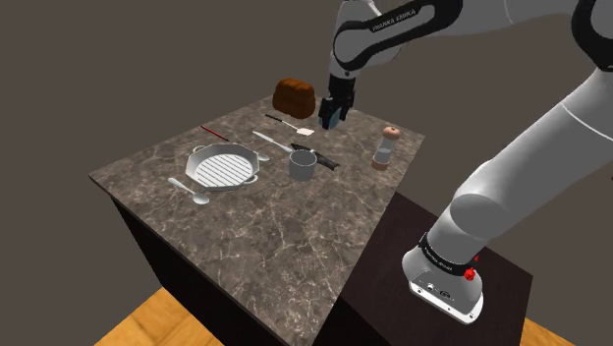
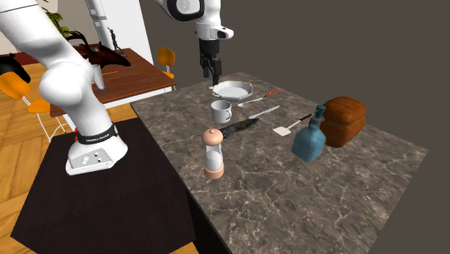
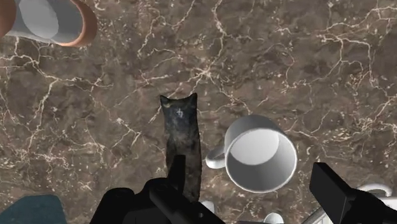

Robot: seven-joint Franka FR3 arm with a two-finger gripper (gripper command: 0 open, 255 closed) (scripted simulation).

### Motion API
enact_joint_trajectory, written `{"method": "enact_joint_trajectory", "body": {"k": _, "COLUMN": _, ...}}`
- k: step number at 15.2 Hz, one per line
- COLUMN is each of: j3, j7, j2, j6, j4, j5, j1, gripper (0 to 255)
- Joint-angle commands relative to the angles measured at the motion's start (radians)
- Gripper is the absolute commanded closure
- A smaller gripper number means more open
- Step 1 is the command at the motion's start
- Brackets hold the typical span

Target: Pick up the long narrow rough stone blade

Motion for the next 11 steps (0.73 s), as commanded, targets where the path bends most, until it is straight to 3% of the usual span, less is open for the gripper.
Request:
{"method": "enact_joint_trajectory", "body": {"k": 1, "j3": -0.006, "j7": -0.014, "j2": 0.073, "j6": 0.032, "j4": 0.028, "j5": -0.003, "j1": -0.004, "gripper": 0}}
{"method": "enact_joint_trajectory", "body": {"k": 11, "j3": -0.03, "j7": -0.084, "j2": 0.47, "j6": 0.145, "j4": 0.251, "j5": -0.006, "j1": -0.031, "gripper": 0}}
